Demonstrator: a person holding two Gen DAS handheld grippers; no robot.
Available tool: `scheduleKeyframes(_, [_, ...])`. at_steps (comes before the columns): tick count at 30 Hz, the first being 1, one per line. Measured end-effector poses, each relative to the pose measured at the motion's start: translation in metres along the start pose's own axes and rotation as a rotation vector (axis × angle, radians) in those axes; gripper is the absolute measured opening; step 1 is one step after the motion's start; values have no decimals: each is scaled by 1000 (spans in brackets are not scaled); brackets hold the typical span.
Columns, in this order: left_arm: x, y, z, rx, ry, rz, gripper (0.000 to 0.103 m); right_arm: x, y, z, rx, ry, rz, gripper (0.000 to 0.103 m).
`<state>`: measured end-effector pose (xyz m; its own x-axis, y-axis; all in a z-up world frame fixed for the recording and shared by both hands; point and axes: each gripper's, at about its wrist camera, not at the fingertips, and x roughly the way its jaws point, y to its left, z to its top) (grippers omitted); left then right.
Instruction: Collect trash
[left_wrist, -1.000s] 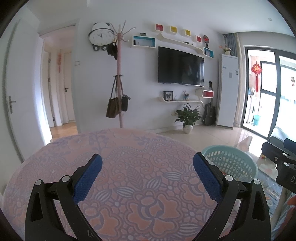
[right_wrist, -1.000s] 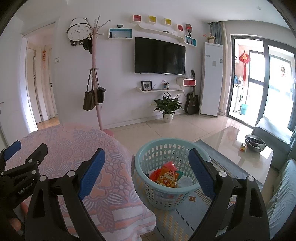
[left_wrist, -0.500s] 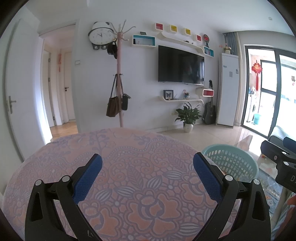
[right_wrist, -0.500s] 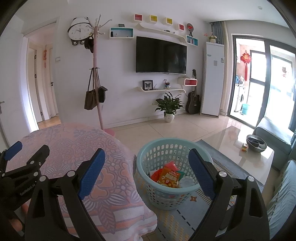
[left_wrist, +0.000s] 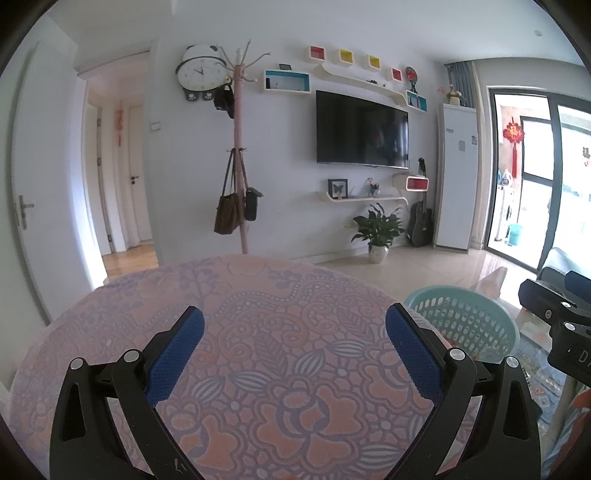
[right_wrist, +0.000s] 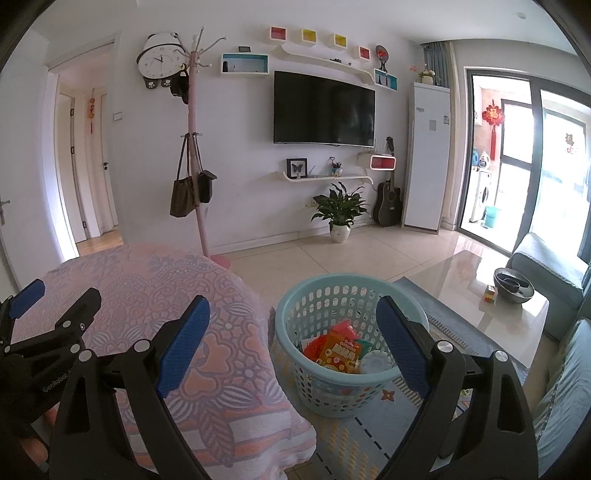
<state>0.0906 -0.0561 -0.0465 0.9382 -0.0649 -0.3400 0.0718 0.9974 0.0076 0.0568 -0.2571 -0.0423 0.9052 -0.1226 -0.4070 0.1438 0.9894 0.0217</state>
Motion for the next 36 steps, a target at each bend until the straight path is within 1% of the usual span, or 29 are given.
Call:
scheduleKeyframes(19, [1, 3, 1, 5, -9, 11, 95, 0, 0, -2, 5, 15, 5, 87])
scheduleKeyframes(22, [3, 5, 2, -9, 27, 0, 95, -6, 1, 3, 0, -2, 8, 87])
scheduleKeyframes(23, [1, 6, 4, -11, 30, 5, 95, -7, 1, 6, -2, -6, 6, 87])
scheduleKeyframes(24, [-3, 7, 6, -4, 22, 27, 95, -9, 1, 7, -5, -8, 3, 87])
scheduleKeyframes(29, [-25, 8, 16, 22, 13, 47, 95, -16, 4, 4, -6, -7, 11, 87])
scheduleKeyframes(30, [-28, 8, 17, 26, 17, 53, 95, -17, 4, 4, -6, -6, 12, 87])
scheduleKeyframes(33, [-36, 13, 16, 44, 34, 104, 95, -22, 7, 5, -4, -2, 19, 87])
scheduleKeyframes(36, [-42, 22, 14, 21, 60, 113, 95, -26, 10, 5, -12, 6, 10, 87])
